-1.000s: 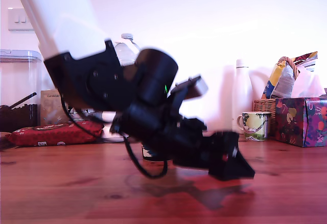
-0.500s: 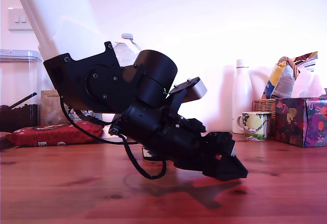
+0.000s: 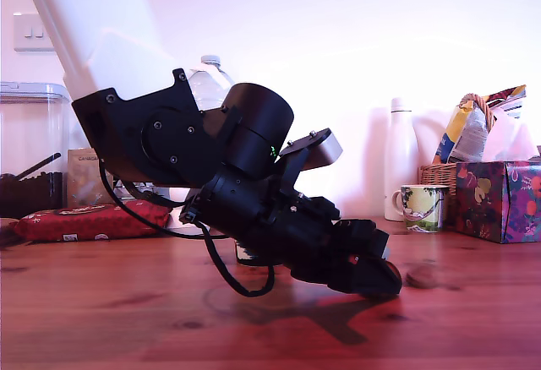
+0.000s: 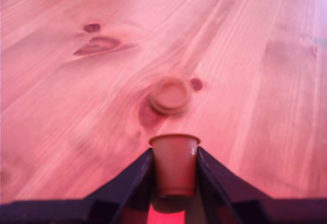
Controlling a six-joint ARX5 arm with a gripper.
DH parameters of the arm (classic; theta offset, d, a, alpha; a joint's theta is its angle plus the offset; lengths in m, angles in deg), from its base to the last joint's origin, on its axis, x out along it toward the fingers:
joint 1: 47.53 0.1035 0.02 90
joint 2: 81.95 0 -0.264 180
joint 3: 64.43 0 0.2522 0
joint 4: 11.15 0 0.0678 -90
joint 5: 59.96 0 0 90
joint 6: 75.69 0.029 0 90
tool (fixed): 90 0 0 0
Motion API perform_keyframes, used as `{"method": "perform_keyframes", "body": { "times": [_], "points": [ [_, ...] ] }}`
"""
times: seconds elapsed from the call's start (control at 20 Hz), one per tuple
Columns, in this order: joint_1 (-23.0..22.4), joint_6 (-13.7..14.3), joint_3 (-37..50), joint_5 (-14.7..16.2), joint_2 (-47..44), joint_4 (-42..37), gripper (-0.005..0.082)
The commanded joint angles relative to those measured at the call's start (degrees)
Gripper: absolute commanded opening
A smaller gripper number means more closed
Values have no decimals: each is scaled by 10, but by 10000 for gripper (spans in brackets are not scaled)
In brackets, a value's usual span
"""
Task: Pick up the coffee capsules from the table one by one and drop them inside the nearest coffee cup
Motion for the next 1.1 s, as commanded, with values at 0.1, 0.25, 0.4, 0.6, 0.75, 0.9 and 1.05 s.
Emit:
{"method": "perform_keyframes", "body": {
  "times": [0.1, 0.25, 0.4, 0.6, 0.75, 0.9, 1.05],
  "points": [
    [6, 1, -1, 6, 21, 10, 214],
    [10, 1, -1, 8, 56, 26, 214],
    [16, 1, -1, 23, 101, 50, 214],
    [31, 3, -1, 55, 156, 91, 215],
    [48, 31, -1, 67, 191, 133, 214],
    [73, 60, -1, 67, 214, 185, 214],
    [111, 77, 0, 92, 232, 226, 214]
  ]
}}
